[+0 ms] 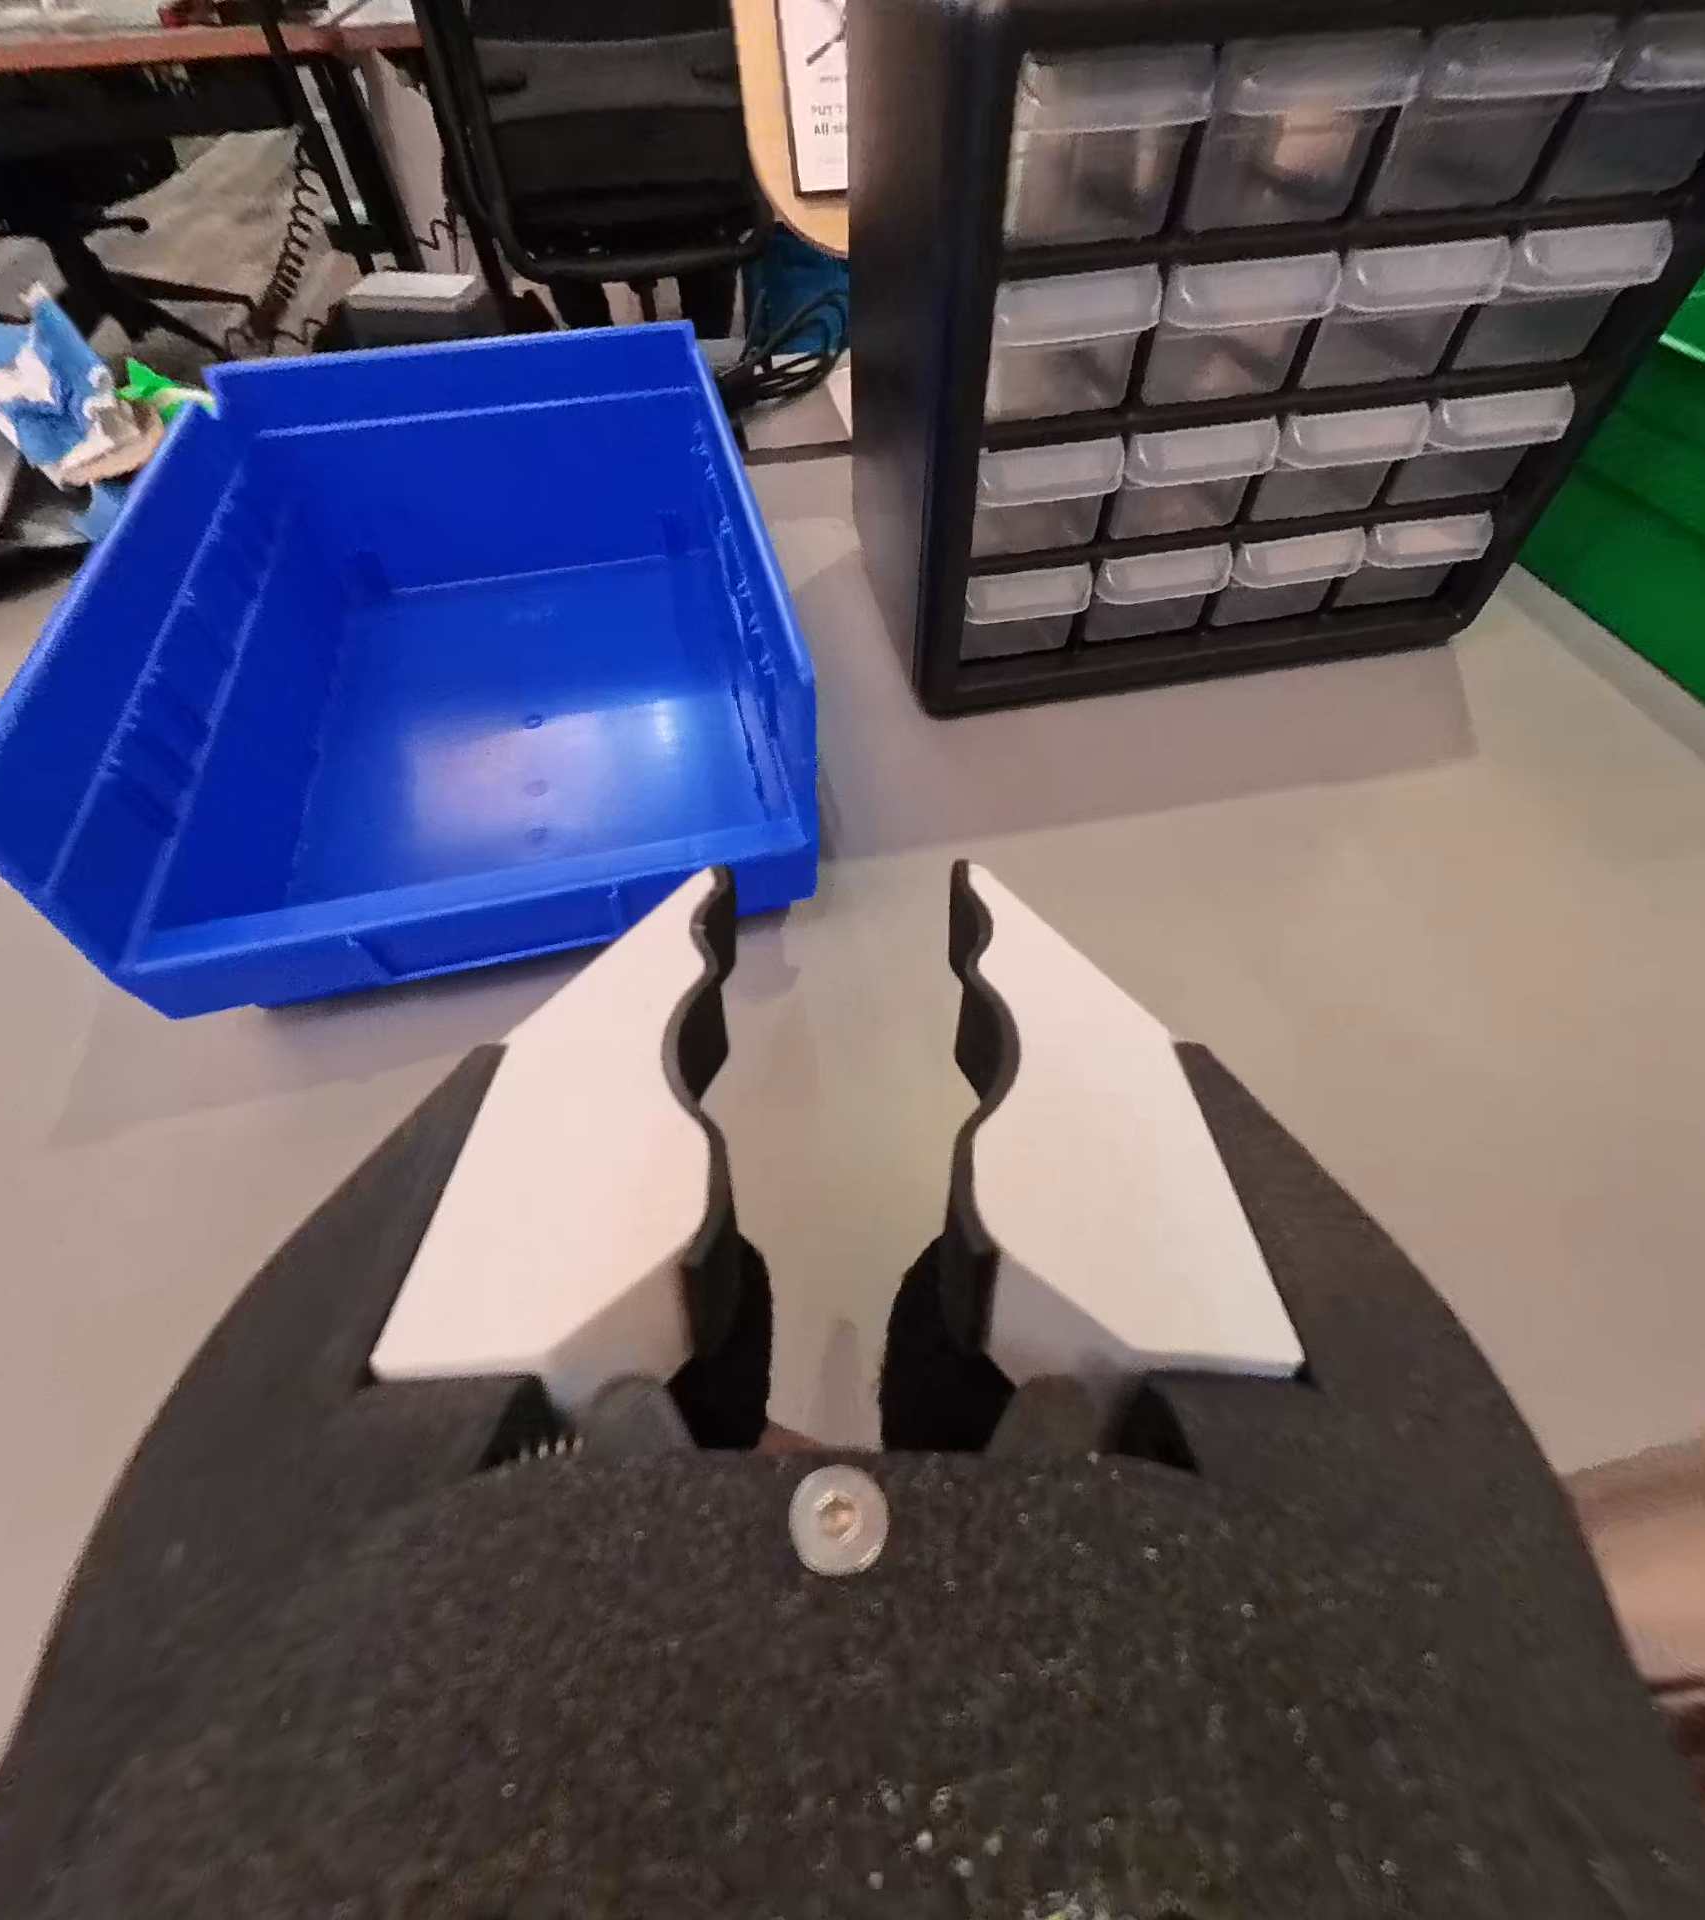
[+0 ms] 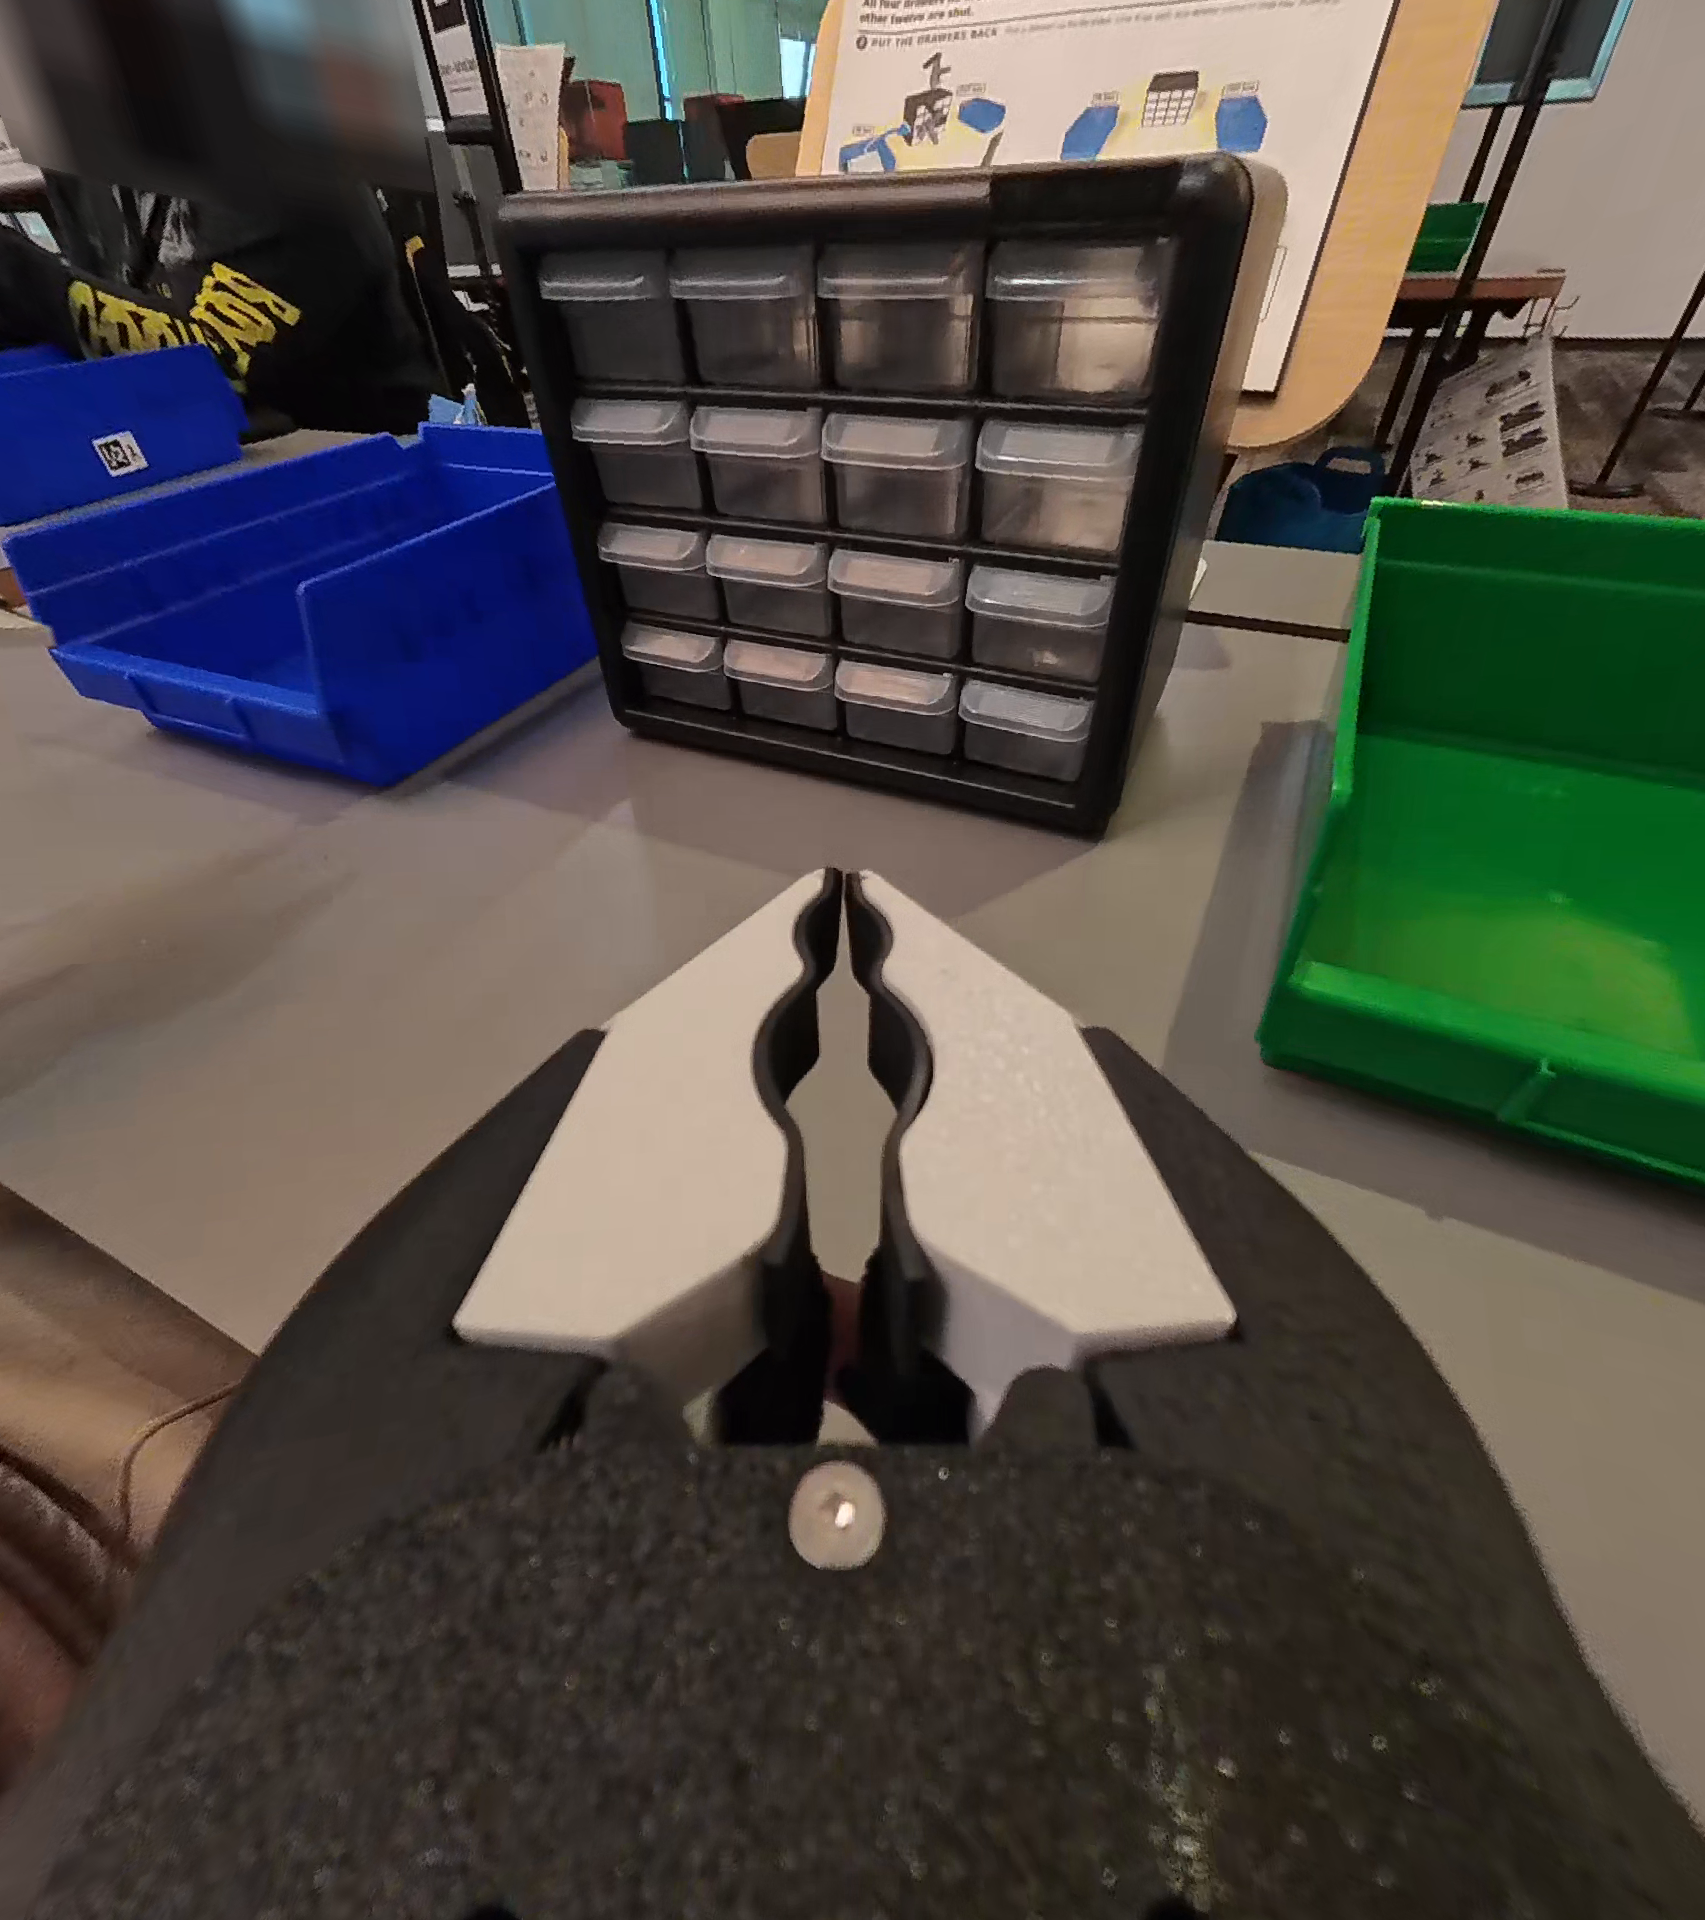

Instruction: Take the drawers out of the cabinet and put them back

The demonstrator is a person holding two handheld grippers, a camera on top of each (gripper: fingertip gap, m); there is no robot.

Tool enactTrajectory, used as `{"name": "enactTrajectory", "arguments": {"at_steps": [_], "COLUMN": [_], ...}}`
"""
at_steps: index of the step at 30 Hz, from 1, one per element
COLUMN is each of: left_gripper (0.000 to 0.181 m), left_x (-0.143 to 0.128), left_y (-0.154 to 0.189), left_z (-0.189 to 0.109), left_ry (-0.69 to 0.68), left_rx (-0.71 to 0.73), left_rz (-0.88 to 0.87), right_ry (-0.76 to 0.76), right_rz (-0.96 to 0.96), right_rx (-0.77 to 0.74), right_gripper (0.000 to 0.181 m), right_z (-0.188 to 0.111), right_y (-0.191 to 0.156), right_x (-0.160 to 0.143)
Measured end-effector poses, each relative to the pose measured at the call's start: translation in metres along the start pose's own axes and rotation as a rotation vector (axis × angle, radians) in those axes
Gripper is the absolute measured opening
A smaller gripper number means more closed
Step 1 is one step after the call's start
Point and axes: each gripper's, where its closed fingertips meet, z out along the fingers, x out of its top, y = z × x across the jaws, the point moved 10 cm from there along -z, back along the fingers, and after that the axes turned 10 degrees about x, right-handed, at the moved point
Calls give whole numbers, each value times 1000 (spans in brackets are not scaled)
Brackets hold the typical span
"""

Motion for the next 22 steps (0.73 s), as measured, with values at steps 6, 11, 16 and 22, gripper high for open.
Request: {"name": "enactTrajectory", "arguments": {"at_steps": [6, 11, 16, 22], "left_gripper": [40, 42, 45, 43], "left_x": [-2, 4, 11, 13], "left_y": [12, 36, 85, 114], "left_z": [7, 26, 57, 70], "left_ry": [-10, -20, -37, -60], "left_rx": [-17, 27, 152, 116], "left_rz": [54, 68, 230, 288], "right_ry": [-41, 37, -19, -45], "right_rz": [-92, -394, -464, -368], "right_rx": [-16, 161, 317, 305], "right_gripper": [0, 0, 0, 0], "right_z": [-1, 0, 21, 35], "right_y": [-12, -112, -207, -202], "right_x": [1, 37, 72, 72]}}
